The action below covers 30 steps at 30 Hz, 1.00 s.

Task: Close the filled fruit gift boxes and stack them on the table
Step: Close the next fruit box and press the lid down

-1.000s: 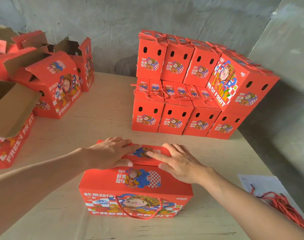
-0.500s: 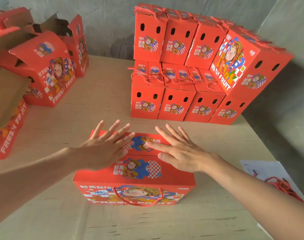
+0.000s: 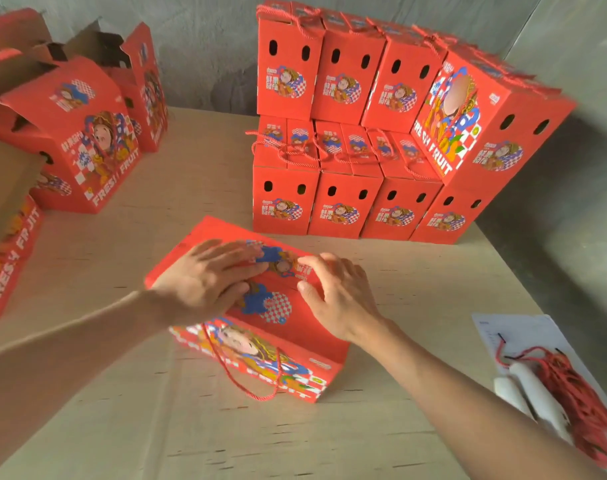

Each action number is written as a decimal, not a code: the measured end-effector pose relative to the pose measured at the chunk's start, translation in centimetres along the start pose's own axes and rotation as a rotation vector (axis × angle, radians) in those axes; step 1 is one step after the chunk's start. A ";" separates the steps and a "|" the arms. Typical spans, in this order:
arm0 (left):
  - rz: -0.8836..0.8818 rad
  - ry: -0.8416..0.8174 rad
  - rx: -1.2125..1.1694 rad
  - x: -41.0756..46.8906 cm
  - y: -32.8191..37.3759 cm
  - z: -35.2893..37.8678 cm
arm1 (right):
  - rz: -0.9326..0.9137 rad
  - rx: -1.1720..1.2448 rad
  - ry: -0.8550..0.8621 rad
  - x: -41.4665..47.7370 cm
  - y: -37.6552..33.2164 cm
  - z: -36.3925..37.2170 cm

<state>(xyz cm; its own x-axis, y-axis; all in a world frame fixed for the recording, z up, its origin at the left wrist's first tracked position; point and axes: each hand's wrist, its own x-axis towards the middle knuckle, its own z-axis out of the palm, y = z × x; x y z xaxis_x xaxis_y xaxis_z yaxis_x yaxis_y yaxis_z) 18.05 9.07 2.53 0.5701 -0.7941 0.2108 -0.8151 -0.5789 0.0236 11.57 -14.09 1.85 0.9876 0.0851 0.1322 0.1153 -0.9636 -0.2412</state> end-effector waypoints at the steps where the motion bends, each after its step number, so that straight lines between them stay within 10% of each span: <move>1: -0.021 -0.025 0.016 0.8 -1.0 -0.1 | 0.048 -0.022 0.004 0.0 -0.4 -0.1; 7: -0.618 -0.102 -0.085 4.1 -3.3 2.3 | 0.208 -0.114 -0.247 -2.3 -1.6 -1.1; 11: -0.920 0.229 -0.415 3.8 -0.3 3.6 | 0.242 -0.181 -0.222 -4.5 -4.1 -0.4; 15: -1.226 0.389 -0.855 0.0 2.6 5.4 | 0.431 0.245 -0.077 -5.5 -1.7 -1.3; 18: -1.371 0.189 -1.159 -3.4 5.1 6.0 | 0.771 0.701 -0.244 -6.3 0.5 -1.1; 23: -1.416 -0.287 -1.649 -4.7 7.1 5.6 | 0.907 1.326 -0.277 -5.0 0.3 0.2; 30: -1.303 0.292 -1.517 -2.2 6.7 3.1 | 0.697 1.012 0.123 -0.4 -1.5 -1.8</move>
<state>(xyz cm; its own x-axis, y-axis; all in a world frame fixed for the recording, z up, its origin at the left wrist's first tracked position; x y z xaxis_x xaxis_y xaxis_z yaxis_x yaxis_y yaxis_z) 11.64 6.38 -0.76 0.8714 0.0249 -0.4900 0.4886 0.0467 0.8712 10.81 -13.11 3.89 0.8608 -0.4453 -0.2464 -0.3466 -0.1585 -0.9245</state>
